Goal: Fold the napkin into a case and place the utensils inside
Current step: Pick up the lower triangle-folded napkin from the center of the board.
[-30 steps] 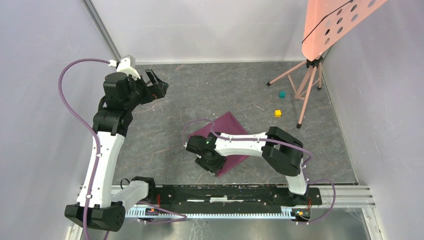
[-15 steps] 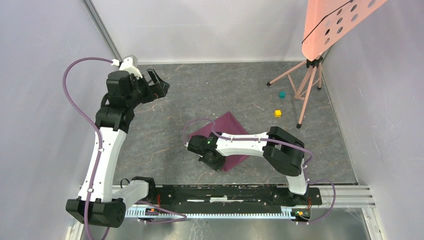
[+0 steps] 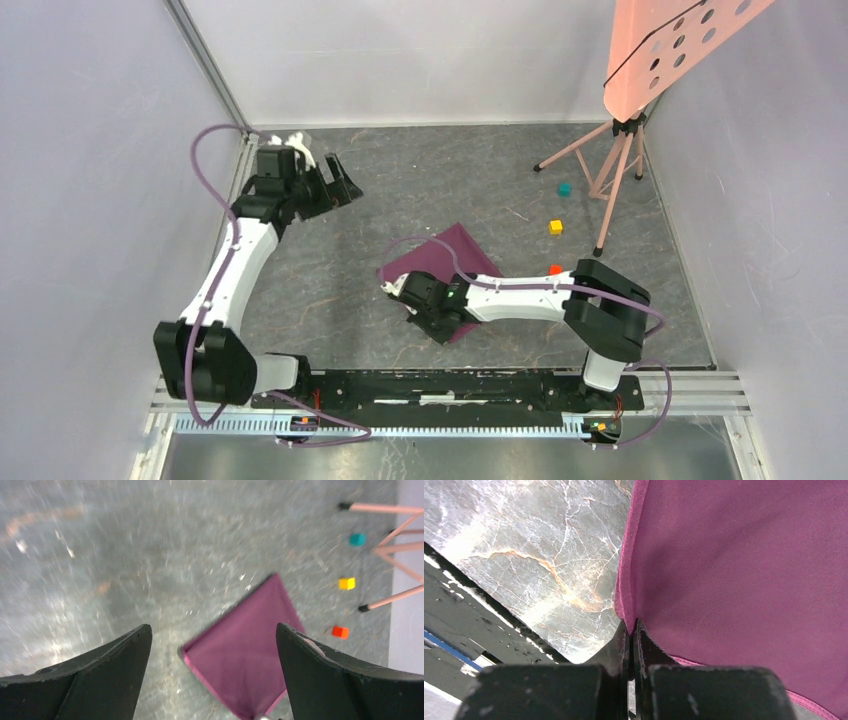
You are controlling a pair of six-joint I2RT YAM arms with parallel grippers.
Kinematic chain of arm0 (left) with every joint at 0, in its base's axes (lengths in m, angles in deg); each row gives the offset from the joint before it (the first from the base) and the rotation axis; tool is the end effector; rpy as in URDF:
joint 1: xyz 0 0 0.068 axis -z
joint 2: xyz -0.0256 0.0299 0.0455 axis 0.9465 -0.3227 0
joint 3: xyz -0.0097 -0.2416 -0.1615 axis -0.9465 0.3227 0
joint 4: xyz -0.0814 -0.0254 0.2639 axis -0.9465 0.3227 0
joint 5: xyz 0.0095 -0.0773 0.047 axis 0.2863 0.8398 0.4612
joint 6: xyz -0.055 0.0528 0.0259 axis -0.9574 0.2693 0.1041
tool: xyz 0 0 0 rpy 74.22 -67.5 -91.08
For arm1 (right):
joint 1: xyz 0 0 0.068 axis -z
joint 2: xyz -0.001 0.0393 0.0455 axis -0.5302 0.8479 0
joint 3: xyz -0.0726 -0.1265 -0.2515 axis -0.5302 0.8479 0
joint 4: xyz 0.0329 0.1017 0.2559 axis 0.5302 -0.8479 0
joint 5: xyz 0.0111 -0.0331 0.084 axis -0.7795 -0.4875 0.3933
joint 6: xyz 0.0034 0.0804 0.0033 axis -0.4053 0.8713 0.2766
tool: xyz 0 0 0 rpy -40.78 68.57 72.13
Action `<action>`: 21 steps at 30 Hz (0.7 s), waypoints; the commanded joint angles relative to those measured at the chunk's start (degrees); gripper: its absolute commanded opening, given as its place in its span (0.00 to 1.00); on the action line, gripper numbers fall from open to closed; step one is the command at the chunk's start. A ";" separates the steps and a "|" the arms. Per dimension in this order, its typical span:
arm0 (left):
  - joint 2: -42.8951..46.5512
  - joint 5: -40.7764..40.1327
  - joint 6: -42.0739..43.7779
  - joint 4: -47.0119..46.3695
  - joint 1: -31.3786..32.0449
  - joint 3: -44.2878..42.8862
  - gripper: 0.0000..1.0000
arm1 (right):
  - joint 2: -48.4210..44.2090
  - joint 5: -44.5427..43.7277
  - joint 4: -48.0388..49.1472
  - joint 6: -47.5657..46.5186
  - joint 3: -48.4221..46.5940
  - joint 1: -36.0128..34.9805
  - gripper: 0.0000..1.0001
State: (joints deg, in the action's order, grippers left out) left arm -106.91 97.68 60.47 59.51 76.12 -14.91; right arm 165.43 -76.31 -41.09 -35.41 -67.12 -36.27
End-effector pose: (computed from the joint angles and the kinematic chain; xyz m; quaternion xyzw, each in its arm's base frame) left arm 0.3130 -0.0444 0.3441 -0.0842 0.8741 -0.2222 0.4237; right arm 0.1396 0.3379 0.1345 -0.4303 0.8893 0.0773 0.1344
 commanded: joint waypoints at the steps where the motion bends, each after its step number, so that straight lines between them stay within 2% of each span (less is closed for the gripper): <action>1: -2.55 4.76 -7.07 -0.45 -0.20 7.91 1.00 | -3.62 3.35 13.34 -1.21 5.98 1.38 0.00; 9: 10.85 6.12 -21.41 -13.21 -0.14 33.50 1.00 | -7.21 13.09 23.01 -3.00 10.85 2.98 0.00; 17: 16.46 13.27 -35.91 -25.82 0.38 49.06 1.00 | -10.81 15.30 30.03 -0.07 15.92 3.99 0.00; 21: 21.90 10.48 -43.48 -29.74 2.08 56.57 1.00 | -12.96 16.02 32.97 1.94 18.46 4.59 0.00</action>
State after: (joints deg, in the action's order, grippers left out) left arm -90.17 107.86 28.93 38.16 76.69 36.10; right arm 155.85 -62.29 -14.29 -35.78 -50.44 -32.27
